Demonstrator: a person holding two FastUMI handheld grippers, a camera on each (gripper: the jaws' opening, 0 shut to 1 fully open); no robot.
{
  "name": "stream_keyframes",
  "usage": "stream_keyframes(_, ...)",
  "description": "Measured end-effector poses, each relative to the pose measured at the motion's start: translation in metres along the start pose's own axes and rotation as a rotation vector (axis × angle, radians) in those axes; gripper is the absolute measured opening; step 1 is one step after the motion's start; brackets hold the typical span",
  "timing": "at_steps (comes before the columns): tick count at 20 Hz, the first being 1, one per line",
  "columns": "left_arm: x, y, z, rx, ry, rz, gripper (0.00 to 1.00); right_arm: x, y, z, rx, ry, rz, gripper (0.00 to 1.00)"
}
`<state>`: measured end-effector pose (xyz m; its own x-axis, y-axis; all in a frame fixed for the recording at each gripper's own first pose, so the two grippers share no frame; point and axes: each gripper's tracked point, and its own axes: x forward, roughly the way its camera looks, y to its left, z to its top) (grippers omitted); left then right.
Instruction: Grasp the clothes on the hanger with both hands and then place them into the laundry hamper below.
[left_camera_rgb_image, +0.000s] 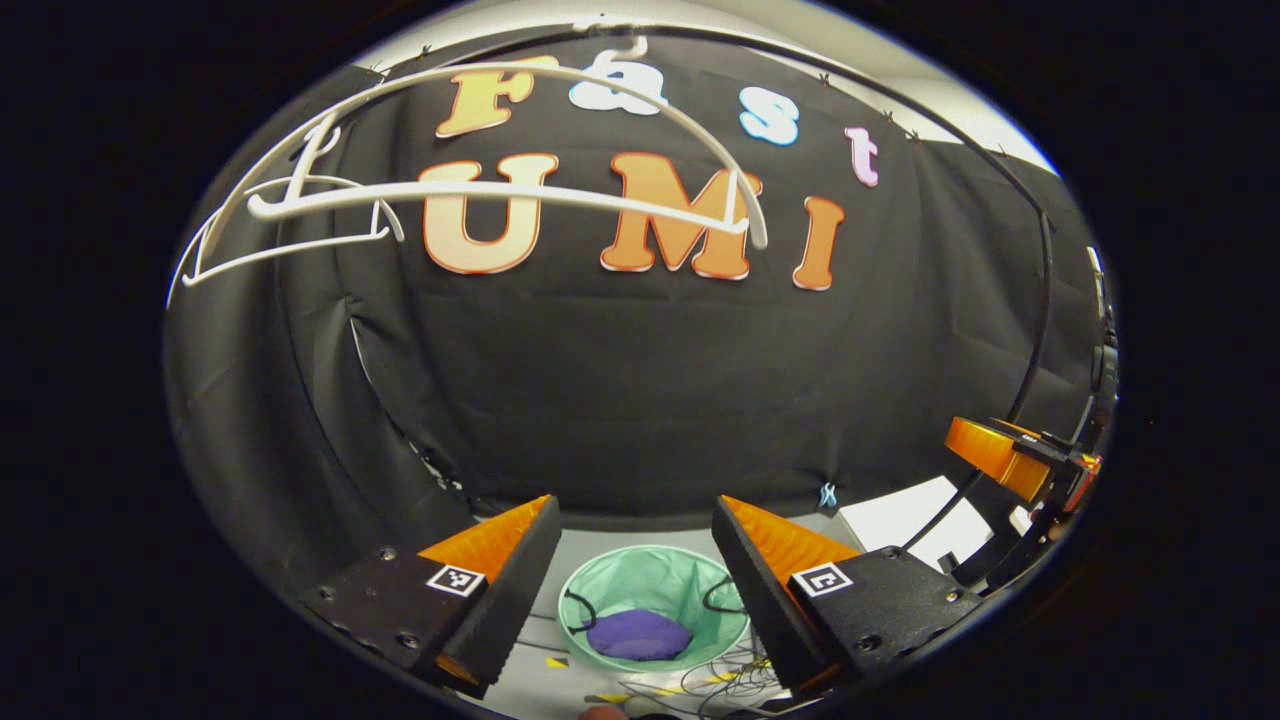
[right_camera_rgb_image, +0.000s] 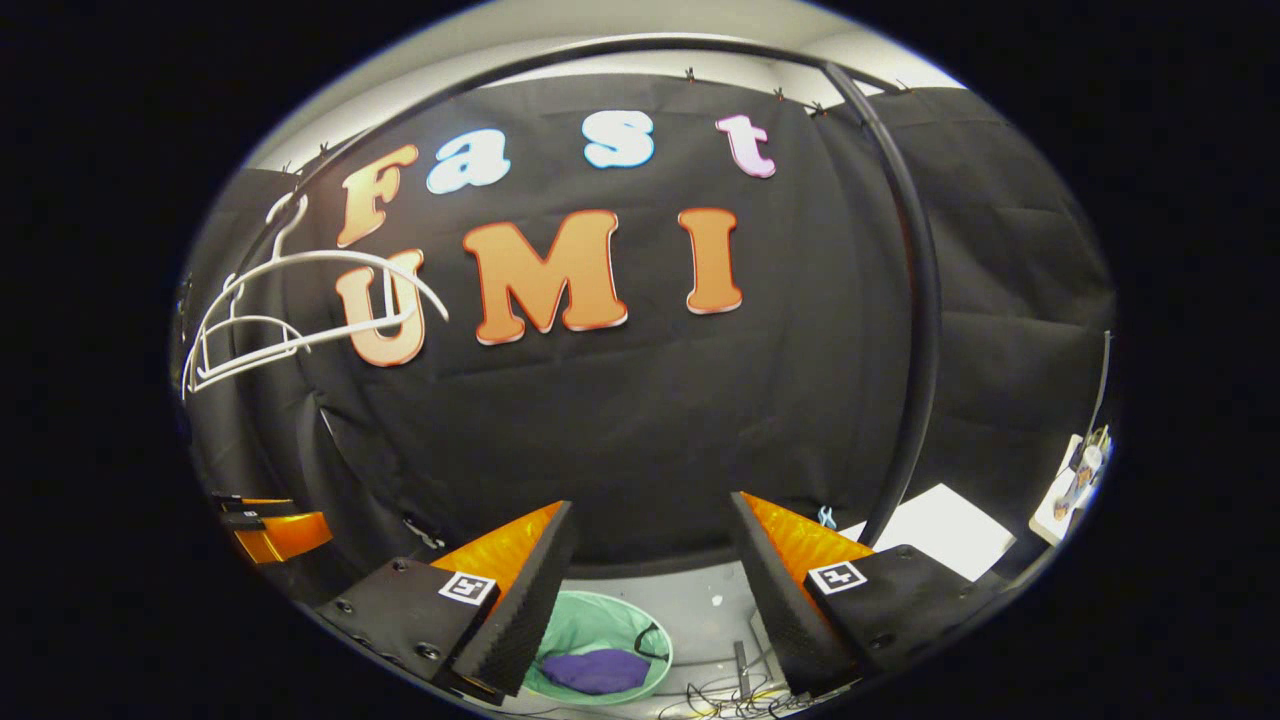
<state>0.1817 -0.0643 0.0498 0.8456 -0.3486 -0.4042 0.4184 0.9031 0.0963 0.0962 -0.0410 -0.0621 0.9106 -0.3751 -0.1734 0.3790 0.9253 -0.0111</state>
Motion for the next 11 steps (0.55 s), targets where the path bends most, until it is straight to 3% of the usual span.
stream_keyframes(1,-0.006,-0.003,0.011,-0.018,-0.018,-0.013,0.96,-0.003,0.002,0.011,0.0,-0.028,0.008,0.89)
stream_keyframes(4,-0.024,0.001,0.054,-0.039,-0.117,-0.016,0.96,-0.022,0.0,0.03,-0.016,-0.079,0.014,1.0)
stream_keyframes(7,-0.036,0.017,0.085,0.011,-0.234,0.056,0.96,-0.038,-0.002,0.046,-0.005,-0.11,0.013,1.0)
stream_keyframes(11,-0.045,0.018,0.091,0.031,-0.258,0.089,0.94,-0.051,-0.006,0.077,-0.056,-0.198,-0.02,1.0)
